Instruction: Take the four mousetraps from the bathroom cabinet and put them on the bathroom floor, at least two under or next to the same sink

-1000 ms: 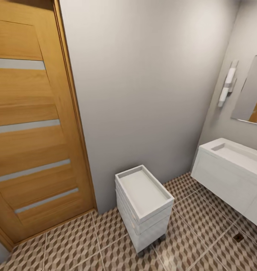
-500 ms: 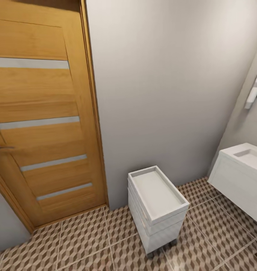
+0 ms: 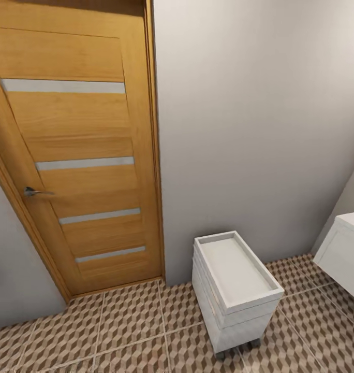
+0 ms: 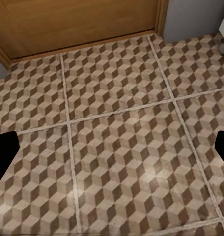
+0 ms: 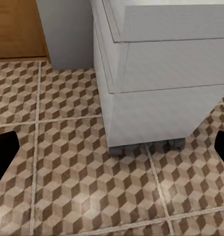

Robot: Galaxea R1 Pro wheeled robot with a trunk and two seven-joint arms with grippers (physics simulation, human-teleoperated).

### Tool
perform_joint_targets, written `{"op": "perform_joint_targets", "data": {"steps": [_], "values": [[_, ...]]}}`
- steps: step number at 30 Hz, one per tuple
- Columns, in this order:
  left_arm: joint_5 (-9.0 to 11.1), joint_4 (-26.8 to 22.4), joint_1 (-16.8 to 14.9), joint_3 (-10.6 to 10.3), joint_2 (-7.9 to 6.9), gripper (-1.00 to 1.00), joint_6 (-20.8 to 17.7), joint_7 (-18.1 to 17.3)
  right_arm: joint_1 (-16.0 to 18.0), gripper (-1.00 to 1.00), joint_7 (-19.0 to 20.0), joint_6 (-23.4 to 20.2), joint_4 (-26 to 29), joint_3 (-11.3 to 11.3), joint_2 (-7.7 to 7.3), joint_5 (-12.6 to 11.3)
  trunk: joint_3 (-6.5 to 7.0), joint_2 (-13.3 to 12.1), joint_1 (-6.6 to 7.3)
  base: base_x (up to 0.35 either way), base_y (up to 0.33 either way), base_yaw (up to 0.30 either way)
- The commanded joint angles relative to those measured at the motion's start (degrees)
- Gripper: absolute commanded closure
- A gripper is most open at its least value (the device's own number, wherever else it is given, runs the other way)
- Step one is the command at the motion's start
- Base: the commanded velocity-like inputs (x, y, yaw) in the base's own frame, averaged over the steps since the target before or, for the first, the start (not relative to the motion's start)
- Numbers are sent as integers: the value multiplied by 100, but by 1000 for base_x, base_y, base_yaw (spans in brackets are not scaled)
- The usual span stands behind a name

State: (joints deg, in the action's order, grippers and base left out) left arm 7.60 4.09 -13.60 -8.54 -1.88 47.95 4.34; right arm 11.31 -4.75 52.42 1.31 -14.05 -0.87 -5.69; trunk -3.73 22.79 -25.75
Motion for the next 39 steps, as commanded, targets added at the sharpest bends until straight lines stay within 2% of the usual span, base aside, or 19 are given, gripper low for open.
{"op": "perform_joint_targets", "data": {"steps": [1,39], "values": [[39,22,-12,-51,3,-100,30,14,3,-100,-10,14,0,-54,-1,-55,-16,13,-4,0,0,269],[39,22,-12,-51,3,-100,21,14,3,-100,-17,14,0,-54,-1,-54,-132,13,-4,0,0,269]]}}
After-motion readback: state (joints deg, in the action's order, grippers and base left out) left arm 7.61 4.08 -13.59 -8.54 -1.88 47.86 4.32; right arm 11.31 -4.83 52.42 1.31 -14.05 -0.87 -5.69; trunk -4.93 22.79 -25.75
